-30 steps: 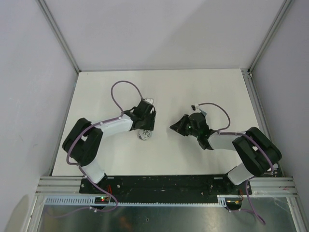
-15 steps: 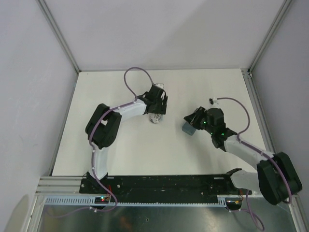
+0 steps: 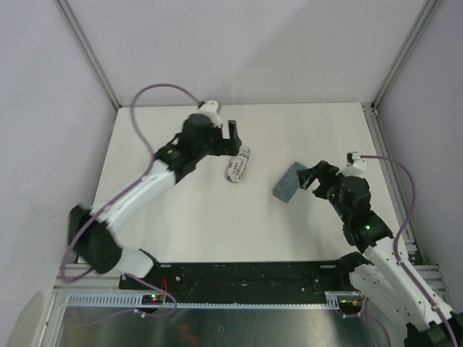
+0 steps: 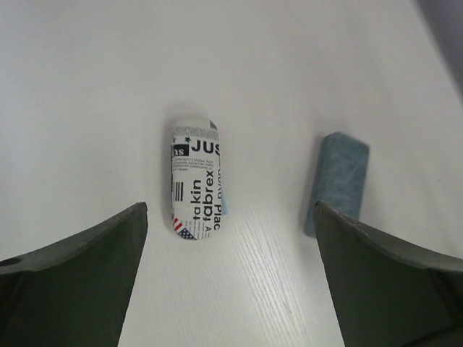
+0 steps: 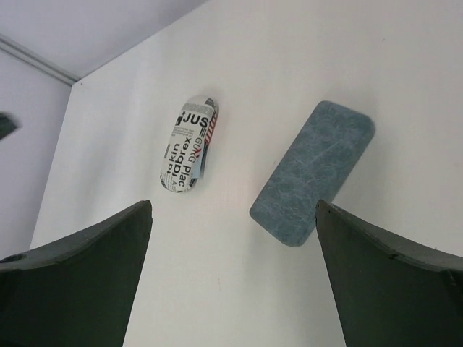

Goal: Organize the sunglasses
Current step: Reset both arms

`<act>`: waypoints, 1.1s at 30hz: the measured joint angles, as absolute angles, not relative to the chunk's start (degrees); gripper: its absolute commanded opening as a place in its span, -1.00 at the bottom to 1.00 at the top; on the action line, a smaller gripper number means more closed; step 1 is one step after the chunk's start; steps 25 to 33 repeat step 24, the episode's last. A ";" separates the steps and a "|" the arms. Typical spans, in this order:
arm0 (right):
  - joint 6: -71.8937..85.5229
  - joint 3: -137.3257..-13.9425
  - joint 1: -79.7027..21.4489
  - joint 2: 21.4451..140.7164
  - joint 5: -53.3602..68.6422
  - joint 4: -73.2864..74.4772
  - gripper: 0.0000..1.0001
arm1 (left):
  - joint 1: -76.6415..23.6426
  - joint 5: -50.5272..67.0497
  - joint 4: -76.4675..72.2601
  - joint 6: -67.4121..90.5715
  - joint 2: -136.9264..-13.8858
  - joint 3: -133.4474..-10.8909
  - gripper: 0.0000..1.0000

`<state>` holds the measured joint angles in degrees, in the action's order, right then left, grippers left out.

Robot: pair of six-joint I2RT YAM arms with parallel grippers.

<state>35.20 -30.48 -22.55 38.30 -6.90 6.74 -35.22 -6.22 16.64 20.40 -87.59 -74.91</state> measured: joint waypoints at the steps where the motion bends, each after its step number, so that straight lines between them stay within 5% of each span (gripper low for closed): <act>1: 34.70 -30.74 -22.50 36.93 -7.29 7.90 0.99 | -35.22 -6.72 16.16 20.45 -82.89 -72.73 0.99; 16: 27.20 -32.71 -22.48 23.27 -16.47 24.23 0.99 | -35.29 -17.04 13.26 25.78 -31.55 -31.20 0.99; 33: 26.26 -32.71 -22.48 21.15 -17.78 26.15 0.99 | -35.29 -19.16 12.73 27.53 -24.45 -27.83 0.99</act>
